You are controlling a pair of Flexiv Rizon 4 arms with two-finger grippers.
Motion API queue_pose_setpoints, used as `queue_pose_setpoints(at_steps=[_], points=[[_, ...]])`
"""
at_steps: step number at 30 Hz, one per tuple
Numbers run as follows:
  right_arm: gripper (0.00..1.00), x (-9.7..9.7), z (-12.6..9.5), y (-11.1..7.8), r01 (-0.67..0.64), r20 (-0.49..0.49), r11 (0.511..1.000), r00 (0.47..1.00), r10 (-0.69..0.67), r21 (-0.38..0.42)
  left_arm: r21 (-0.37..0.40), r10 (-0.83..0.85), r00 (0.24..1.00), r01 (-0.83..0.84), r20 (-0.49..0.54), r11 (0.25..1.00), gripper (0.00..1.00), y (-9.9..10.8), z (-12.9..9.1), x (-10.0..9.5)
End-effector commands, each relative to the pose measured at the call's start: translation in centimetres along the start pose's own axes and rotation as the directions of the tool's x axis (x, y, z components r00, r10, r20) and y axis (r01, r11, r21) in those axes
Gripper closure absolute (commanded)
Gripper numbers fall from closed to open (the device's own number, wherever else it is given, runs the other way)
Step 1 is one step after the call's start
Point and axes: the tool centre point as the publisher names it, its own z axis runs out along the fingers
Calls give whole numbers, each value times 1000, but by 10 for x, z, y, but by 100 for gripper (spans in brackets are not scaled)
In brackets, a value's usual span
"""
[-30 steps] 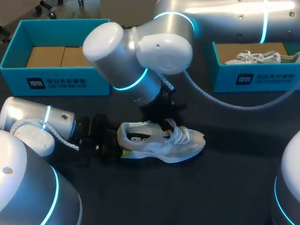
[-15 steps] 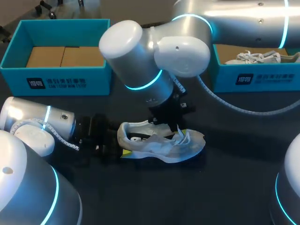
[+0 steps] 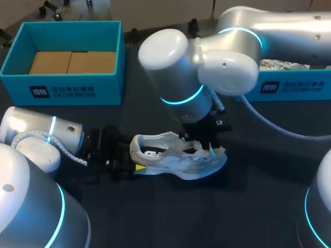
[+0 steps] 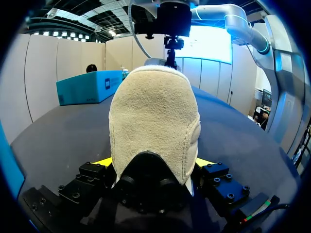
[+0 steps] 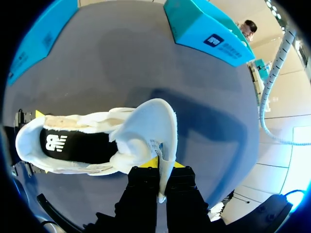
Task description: Take the shoe out of the shoebox, open the shoe tongue, remove and reinsert the insole, then place the shoe into the shoebox
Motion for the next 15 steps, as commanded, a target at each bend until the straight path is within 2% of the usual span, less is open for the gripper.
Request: queue_pose_setpoints(at_steps=[1,8,9,12,15], points=[[100,-7,13,-1,-560,-13,828,828,560,6,-5,-1,1000,1,-2,1000,100,1,1,-1],[100,-10,31,5,-575,-27,818,817,575,26,-5,-1,1000,1,-2,1000,100,1,1,-1],[78,-9,34,5,-576,-27,817,817,577,29,-5,-1,1000,1,-2,1000,100,1,1,-1],[74,-7,37,6,-576,-28,817,816,577,36,-5,-1,1000,1,-2,1000,100,1,1,-1],[60,-5,40,5,-574,-29,818,818,575,46,-5,-1,1000,1,-2,1000,100,1,1,-1]])
